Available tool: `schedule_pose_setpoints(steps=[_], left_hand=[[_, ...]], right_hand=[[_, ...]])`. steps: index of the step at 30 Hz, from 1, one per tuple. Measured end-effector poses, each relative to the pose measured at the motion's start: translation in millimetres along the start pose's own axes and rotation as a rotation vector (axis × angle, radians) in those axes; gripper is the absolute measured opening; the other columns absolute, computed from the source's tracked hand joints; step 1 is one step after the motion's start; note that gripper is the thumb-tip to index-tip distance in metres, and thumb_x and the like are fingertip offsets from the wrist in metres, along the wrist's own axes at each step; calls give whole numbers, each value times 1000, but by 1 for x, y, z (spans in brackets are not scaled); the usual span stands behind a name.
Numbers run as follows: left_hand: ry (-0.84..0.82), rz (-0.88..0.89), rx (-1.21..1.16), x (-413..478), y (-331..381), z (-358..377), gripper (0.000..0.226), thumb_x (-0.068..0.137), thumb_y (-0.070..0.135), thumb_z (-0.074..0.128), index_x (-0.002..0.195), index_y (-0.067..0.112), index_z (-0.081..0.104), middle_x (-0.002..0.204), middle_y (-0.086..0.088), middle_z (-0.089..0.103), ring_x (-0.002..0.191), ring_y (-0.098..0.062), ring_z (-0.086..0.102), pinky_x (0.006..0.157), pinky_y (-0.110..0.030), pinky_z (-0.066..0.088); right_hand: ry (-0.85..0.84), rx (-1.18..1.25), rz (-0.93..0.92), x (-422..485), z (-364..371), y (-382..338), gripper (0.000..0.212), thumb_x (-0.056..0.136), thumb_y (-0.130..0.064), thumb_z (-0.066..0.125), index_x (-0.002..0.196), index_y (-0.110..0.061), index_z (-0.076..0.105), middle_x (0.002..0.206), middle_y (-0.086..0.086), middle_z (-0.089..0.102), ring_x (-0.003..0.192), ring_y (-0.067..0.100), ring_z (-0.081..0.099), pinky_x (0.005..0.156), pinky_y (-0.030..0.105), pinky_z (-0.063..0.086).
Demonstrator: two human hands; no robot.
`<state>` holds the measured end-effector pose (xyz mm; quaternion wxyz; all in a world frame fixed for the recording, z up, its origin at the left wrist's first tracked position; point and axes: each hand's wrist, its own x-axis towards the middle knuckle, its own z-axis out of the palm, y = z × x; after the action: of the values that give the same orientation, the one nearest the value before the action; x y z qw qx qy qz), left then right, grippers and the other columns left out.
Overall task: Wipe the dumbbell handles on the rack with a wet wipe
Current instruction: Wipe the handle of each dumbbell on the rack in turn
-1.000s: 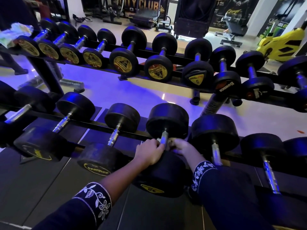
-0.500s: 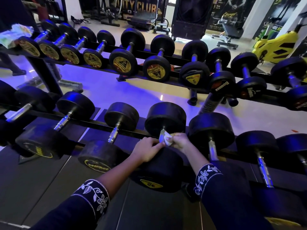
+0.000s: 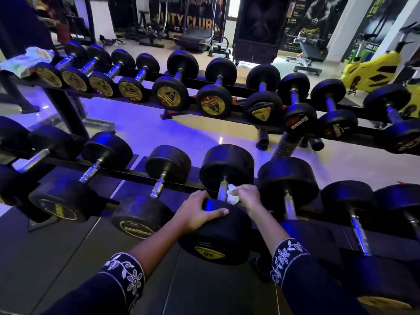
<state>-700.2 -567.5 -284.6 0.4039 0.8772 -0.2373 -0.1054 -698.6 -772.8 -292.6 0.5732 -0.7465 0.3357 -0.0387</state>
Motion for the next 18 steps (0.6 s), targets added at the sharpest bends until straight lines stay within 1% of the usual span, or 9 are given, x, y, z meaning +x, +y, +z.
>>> schedule_pose_setpoints(steps=[2,4,7,9,11,13,14,16,18], left_hand=[[33,-30,14,2,8,4,63,56,87,63,74,28,46,85,8,50,79,-12,52,73,-34,45],[40,-66,40,2,18,8,66,54,88,62,74,27,46,86,8,49,82,-14,53,75,-36,46],[26,-95,173,1,38,15,72,60,87,59,85,20,52,93,4,51,94,-21,55,85,-40,47],[22,-79,303,1,52,23,79,66,87,54,100,16,55,105,-1,53,106,-23,53,93,-39,44],[23,-72,410,1,64,34,86,71,86,47,117,13,53,118,-4,52,118,-24,46,101,-40,37],[34,-74,433,1,68,43,87,75,83,45,126,12,50,124,-5,49,124,-24,42,107,-41,29],[40,-67,413,0,67,45,85,76,82,44,125,13,51,123,-3,50,124,-23,41,109,-42,26],[49,-34,331,1,59,42,78,75,82,38,113,17,57,115,0,53,118,-21,45,105,-41,30],[37,3,281,1,48,39,79,69,82,27,104,20,60,104,2,58,111,-21,51,96,-39,36]], right_hand=[[8,11,-27,12,-12,13,13,46,-22,77,49,-18,65,64,7,64,66,22,62,68,49,56],[15,22,-25,6,-25,7,15,44,-21,75,51,-15,64,67,11,65,66,24,62,68,55,55],[20,17,-25,1,-38,-7,14,59,-4,75,57,-12,64,72,17,67,72,30,66,72,57,56],[-12,-13,-39,3,-39,-16,16,64,0,76,65,-12,65,78,20,68,76,34,68,73,58,55],[-45,-92,-83,3,-34,-25,23,62,-1,81,73,-15,66,80,15,69,77,28,68,78,49,57],[-53,-239,-132,2,-27,-32,31,61,-6,84,84,-17,67,76,5,67,74,17,64,78,33,56],[-53,-345,-171,2,-24,-33,30,61,-8,85,87,-15,70,75,1,66,72,12,61,74,25,52],[-55,-510,-233,2,-18,-31,21,63,-10,83,82,-10,75,70,-2,65,68,6,57,63,17,44],[-84,-536,-237,2,-16,-21,16,63,-10,83,76,-9,74,60,-5,62,58,3,51,52,13,39]])
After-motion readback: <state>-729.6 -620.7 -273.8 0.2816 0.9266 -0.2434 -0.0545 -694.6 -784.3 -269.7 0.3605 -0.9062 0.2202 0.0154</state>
